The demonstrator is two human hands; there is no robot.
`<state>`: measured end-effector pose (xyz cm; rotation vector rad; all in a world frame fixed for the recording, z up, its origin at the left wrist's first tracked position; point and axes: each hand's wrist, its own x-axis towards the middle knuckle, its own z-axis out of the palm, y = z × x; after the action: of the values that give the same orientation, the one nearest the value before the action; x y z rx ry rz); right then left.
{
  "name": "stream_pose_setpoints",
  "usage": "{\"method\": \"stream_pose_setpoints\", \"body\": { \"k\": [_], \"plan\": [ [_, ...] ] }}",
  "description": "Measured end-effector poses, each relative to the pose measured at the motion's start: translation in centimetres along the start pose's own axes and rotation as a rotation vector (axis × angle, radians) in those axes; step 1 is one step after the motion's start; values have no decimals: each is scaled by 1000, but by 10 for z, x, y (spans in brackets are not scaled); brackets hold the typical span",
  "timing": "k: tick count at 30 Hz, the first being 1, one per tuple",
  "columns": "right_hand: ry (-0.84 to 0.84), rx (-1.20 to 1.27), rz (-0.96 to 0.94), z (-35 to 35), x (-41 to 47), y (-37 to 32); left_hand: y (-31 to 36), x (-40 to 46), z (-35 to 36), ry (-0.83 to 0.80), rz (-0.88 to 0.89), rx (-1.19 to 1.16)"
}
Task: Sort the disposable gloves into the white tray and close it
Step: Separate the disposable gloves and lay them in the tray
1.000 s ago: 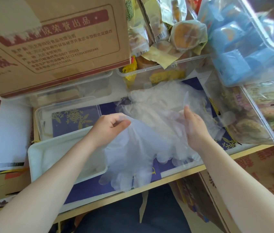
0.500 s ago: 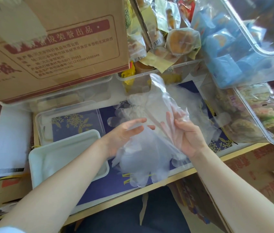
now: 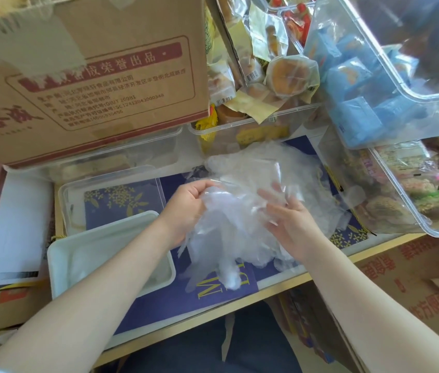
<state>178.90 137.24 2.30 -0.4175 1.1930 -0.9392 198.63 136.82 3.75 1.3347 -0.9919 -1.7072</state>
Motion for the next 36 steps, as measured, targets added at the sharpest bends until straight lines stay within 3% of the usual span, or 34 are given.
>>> {"method": "stream_pose_setpoints", "body": {
  "k": [2, 4, 5, 7, 10, 14, 18, 21, 23, 27, 31, 34, 36],
  "plan": [
    [222, -293, 1, -4, -2, -1, 6, -3, -10, 28, 75, 135],
    [341, -631, -156, -2, -4, -7, 14, -6, -18, 1, 116, 286],
    [293, -763, -310, 1, -4, -12, 18, -7, -22, -29, 133, 378],
    [9, -912, -597, 17, -7, -30, 23, -9, -29, -87, 151, 554],
    [-456, -1176, -766, 44, -9, -50, 32, -14, -33, -160, 207, 810],
    [-584, -1500, -798, 59, 0, -54, 47, -22, -33, -215, 233, 859],
    [-550, -1345, -714, 57, 0, -60, 47, -23, -38, -19, 192, 736],
    [-284, -1142, -584, 49, 3, -66, 36, -13, -48, 275, 122, 678],
    [-125, -939, -451, 39, 6, -69, 32, -6, -60, 404, 20, 803],
    [-23, -452, -181, 15, 8, -72, 40, -2, -69, 390, -246, 1047],
    [49, -214, -58, -6, 9, -70, 40, 7, -73, 372, -381, 896],
    [128, -211, -213, -7, 0, -69, 45, 12, -68, 295, -341, 705],
    [204, -419, -445, 2, -14, -72, 50, 10, -58, 269, -285, 621]
  ]
}}
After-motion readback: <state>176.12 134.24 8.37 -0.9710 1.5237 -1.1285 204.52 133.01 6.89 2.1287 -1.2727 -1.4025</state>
